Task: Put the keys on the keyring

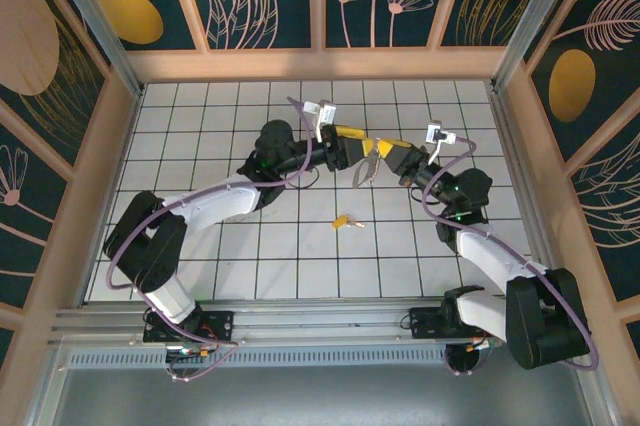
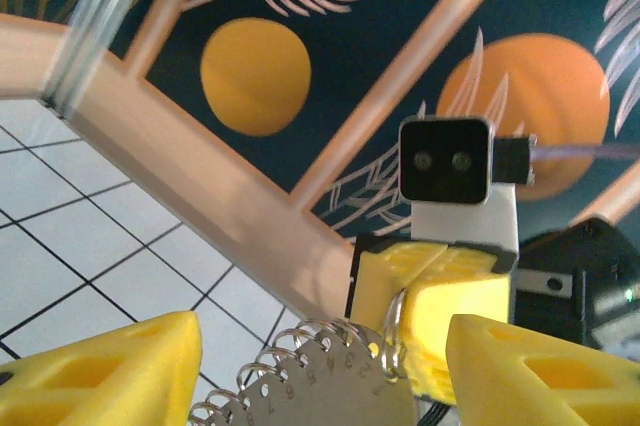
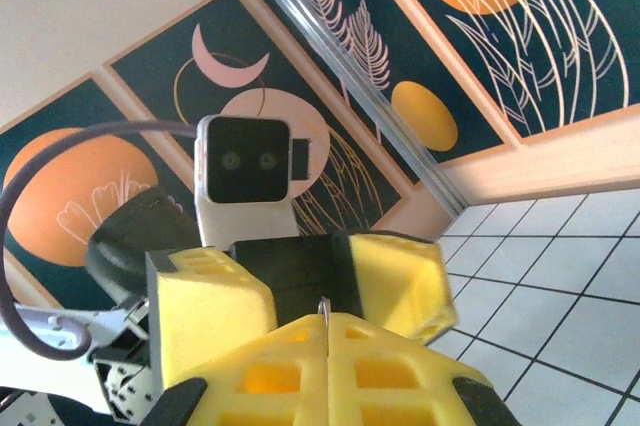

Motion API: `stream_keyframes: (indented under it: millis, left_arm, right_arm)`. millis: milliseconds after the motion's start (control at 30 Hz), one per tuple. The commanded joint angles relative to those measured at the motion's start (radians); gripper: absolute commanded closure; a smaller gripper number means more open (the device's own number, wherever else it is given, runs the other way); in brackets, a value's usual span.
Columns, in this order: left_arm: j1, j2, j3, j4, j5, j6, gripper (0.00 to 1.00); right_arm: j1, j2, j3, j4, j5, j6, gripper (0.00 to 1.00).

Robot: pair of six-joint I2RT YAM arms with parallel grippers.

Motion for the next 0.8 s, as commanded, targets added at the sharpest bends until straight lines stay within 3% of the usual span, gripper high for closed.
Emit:
stream_keyframes:
  millis: [0,167,367,767]
  left_arm:
    - [-0.005,-0.055,-0.044,0.166,-0.137,-0.113,0.34]
    - [-0.005,-0.048,-0.087,0.242,-0.161,-0.182,0.39]
    - [-0.005,-0.004,-0.099,0.332,-0.124,-0.242,0.52]
    - [-0.022,0.049,-0.099,0.433,-0.096,-0.298,0.56]
  right_arm:
    - [0.024,0.004,-0.011,0.097,0.081,0.046,1.00]
    - [0.061,0.005,-0.011,0.103,0.153,0.053,1.00]
    - [0.092,0.017,-0.006,0.125,0.218,0.077,1.00]
    - [0.119,0.082,0.003,0.201,0.294,0.159,1.00]
